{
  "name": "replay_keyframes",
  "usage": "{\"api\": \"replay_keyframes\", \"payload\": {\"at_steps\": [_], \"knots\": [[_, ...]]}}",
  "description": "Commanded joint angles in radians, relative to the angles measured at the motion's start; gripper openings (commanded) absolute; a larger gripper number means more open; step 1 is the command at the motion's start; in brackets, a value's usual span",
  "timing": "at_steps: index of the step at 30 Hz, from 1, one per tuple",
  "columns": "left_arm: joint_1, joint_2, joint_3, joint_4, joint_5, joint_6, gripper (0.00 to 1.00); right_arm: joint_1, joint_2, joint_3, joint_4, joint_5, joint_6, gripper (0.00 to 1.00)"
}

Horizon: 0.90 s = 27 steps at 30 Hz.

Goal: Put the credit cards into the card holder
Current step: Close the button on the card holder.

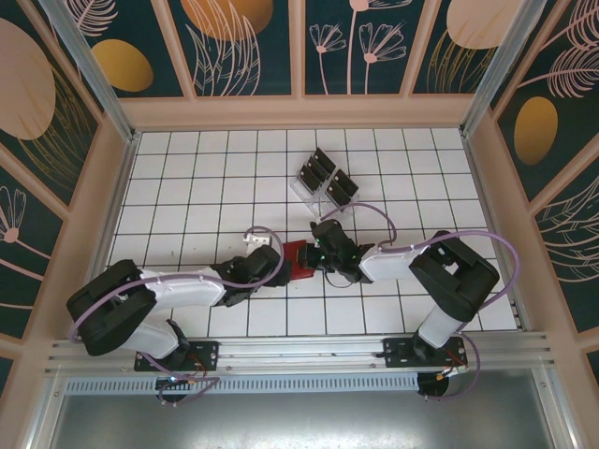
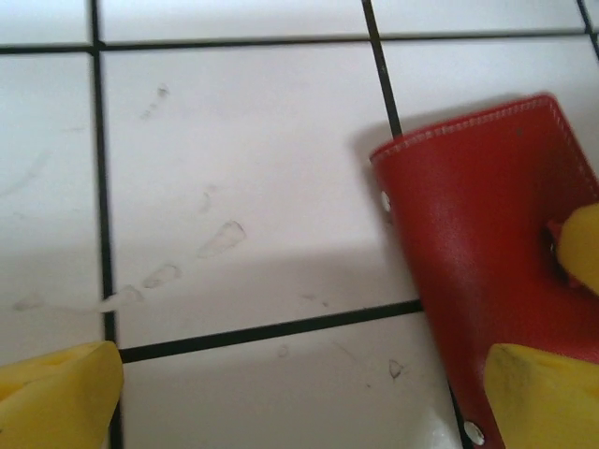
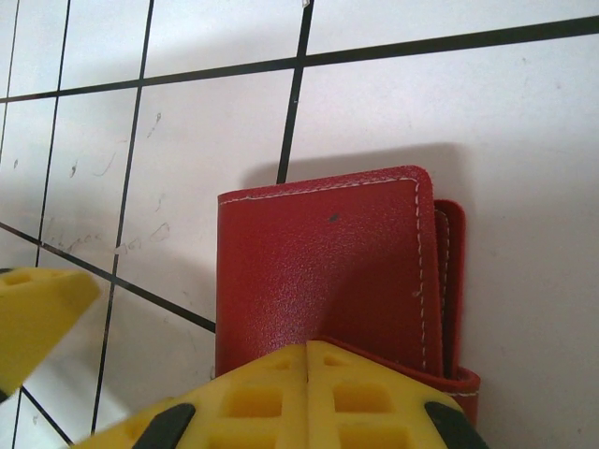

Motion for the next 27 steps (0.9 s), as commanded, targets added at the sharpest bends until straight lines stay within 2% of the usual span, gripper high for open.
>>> {"api": "replay_keyframes", "payload": {"at_steps": [1, 15, 22, 24, 27], "knots": [[0.020, -0.057, 0.037, -0.087, -0.064, -0.049, 0.98, 0.022, 0.065, -0.035, -0.194, -0.001, 0.005, 0.00], [0.044, -0.094, 0.097, -0.095, -0.014, -0.025, 0.99, 0.001, 0.153, 0.050, -0.292, -0.032, -0.033, 0.00], [0.043, -0.102, 0.116, -0.099, 0.003, 0.003, 0.99, 0.007, 0.089, 0.012, -0.334, -0.024, -0.010, 0.01], [0.044, -0.099, 0.121, -0.098, 0.004, 0.007, 0.98, 0.011, 0.074, 0.016, -0.351, -0.019, -0.011, 0.04], [0.044, -0.100, 0.123, -0.093, 0.009, 0.005, 0.99, 0.022, 0.058, 0.052, -0.377, -0.012, -0.016, 0.21]]}}
